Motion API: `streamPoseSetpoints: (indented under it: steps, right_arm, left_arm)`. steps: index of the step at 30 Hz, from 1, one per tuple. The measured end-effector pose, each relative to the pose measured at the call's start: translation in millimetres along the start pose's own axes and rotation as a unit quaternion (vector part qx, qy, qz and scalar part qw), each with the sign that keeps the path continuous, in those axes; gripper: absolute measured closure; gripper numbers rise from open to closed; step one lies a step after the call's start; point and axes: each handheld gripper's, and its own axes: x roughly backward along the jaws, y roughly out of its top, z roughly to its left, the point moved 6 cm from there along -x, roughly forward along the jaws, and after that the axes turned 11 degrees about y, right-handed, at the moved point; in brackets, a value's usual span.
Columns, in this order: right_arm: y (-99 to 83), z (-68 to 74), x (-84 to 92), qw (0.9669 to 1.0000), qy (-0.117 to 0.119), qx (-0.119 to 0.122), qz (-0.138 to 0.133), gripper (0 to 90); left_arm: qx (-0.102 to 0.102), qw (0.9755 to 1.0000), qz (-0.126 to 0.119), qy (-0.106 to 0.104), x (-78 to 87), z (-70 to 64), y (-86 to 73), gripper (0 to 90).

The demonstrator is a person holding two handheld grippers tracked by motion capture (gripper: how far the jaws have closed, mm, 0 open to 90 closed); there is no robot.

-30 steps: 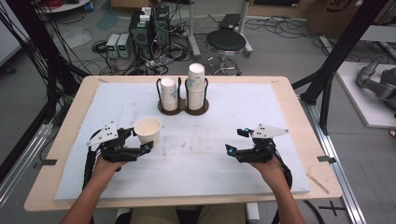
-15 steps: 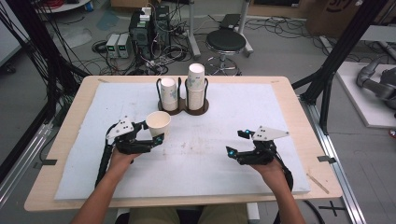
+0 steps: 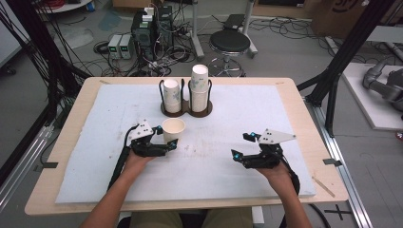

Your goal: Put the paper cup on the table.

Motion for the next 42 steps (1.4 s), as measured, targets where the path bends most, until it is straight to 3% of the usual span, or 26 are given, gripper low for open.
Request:
streamPoseSetpoints:
  steps: [6,8,13,18,23,27,35,42]
  right_arm:
    - [-0.1,0.6,-1.1,1.0,0.004,0.0,0.002,21.8]
    - [0.1,0.9,-1.1,1.0,0.005,0.0,0.001,21.8]
    - [0.2,1.3,0.4,1.0,0.004,-0.001,0.0,21.8]
    - [-0.2,1.8,0.5,1.0,0.005,0.0,0.0,21.8]
    - [-1.3,1.6,1.7,1.0,0.005,-0.004,0.001,21.8]
    - [-2.5,1.4,2.7,1.0,0.004,-0.008,0.002,21.8]
    - [-8.0,-1.3,7.3,0.9999,-0.004,-0.012,0.006,21.8]
    - [-13.8,-6.4,13.8,0.9992,-0.034,-0.021,0.003,21.7]
  left_arm:
    - [-0.02,0.9987,0.043,0.021,-7.0,-3.5,-4.7,31.3]
    - [-0.03,0.9967,0.07,0.028,-8.5,-5.1,-7.3,31.5]
    - [-0.037,0.9948,0.089,0.032,-3.5,-5.1,-8.8,31.6]
    - [-0.029,0.9944,0.098,0.029,0.4,-3.6,-11.9,31.0]
    - [-0.02,0.995,0.094,0.029,2.2,-2.7,-13.8,28.8]
    - [-0.003,0.9962,0.083,0.023,6.5,-1.6,-13.0,18.9]
    - [0.011,0.9986,0.051,0.012,38.0,3.2,-14.7,18.2]
    - [0.024,0.9995,0.008,0.016,68.7,13.2,-5.9,18.2]
